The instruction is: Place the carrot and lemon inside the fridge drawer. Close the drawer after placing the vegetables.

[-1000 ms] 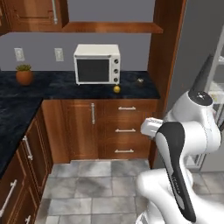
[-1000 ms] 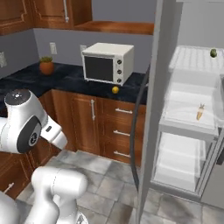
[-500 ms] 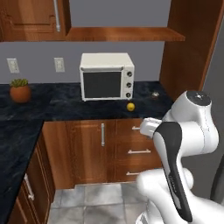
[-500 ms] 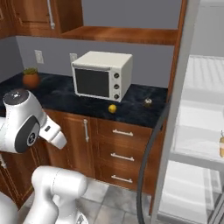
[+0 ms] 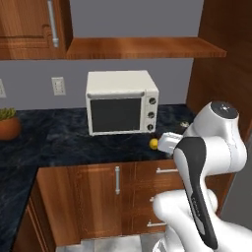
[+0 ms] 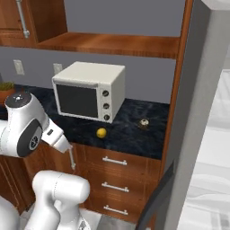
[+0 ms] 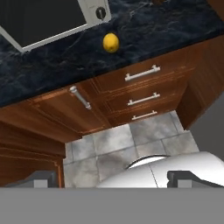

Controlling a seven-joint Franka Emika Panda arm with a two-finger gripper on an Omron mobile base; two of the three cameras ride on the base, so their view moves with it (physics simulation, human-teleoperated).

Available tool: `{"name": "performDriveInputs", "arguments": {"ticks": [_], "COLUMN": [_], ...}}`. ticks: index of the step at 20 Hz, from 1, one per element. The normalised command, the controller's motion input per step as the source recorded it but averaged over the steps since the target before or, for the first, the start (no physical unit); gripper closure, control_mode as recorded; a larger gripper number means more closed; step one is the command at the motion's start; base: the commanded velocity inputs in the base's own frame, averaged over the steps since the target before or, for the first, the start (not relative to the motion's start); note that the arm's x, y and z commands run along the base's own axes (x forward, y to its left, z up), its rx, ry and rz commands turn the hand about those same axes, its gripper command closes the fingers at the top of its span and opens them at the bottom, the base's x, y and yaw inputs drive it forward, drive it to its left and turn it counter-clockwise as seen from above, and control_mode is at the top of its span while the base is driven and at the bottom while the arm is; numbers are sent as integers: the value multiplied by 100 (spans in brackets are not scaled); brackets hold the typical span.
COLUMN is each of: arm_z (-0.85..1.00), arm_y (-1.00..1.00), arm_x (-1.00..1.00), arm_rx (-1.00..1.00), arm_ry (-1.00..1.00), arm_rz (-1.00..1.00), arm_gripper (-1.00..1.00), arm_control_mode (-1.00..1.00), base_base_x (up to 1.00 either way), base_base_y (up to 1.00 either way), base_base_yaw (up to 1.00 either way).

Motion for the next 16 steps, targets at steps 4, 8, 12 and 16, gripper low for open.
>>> {"name": "performDriveInputs", "arguments": {"ticks": [4,8,12,16], "arm_z": [-1,-17,-33,-74], "arm_y": [-3,-4,-7,-40], "arm_x": [45,100,86,64], "arm_rx": [0,0,-8,-2], "arm_ry": [5,11,22,18], "arm_rz": [1,3,0,1], "arm_gripper": [-100,-100,-100,-100], "arm_control_mode": [-100,-100,-100,-100], "base_base_x": [31,0,0,0], "base_base_y": [0,0,0,0], "base_base_yaw": [0,0,0,0]}}
